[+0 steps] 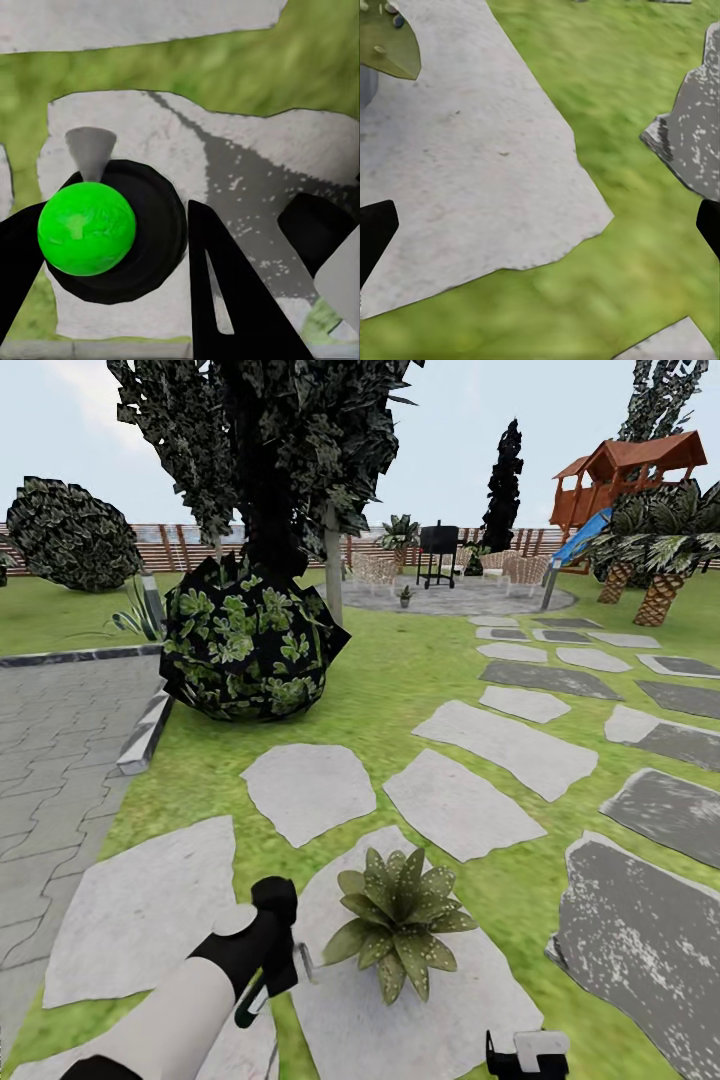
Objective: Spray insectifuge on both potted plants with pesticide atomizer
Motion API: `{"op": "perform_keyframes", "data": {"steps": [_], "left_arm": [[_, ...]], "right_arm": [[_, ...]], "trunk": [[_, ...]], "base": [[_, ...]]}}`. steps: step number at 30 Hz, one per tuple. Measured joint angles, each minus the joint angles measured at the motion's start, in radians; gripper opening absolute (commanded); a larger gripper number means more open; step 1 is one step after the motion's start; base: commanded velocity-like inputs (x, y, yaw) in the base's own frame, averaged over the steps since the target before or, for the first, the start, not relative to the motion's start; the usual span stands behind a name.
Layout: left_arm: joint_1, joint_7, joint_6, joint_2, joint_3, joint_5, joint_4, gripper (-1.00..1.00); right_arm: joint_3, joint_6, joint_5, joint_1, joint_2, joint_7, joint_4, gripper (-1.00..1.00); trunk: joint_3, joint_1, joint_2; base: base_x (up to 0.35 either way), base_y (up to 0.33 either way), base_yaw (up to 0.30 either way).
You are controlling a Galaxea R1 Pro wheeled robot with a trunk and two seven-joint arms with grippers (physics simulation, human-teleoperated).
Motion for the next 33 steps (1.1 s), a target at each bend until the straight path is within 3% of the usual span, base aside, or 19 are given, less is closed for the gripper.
{"op": "perform_keyframes", "data": {"steps": [5, 14, 23, 33], "left_arm": [[0.002, 0.005, 0.005, 0.013, 0.005, -0.006, 0.000, -1.00], [0.001, 0.007, 0.006, 0.009, 0.002, -0.007, -0.001, -1.00], [0.004, 0.006, 0.005, 0.007, 0.004, -0.003, 0.001, -1.00], [0.003, -0.003, 0.009, 0.011, 0.014, 0.010, 0.025, -1.00]], "right_arm": [[0.000, 0.000, 0.000, 0.000, 0.000, 0.001, 0.000, 1.00], [0.000, 0.000, 0.000, 0.000, 0.000, 0.001, 0.000, 1.00], [0.000, 0.000, 0.000, 0.000, 0.000, 0.001, 0.000, 1.00], [0.000, 0.000, 0.000, 0.000, 0.000, 0.000, 0.000, 1.00]], "trunk": [[0.000, 0.000, 0.000], [0.000, 0.000, 0.000], [0.000, 0.000, 0.000], [0.000, 0.000, 0.000]], "base": [[0.000, 0.256, -0.072], [-0.011, 0.303, -0.288], [0.189, 0.273, -0.299], [0.042, 0.043, -0.250]]}}
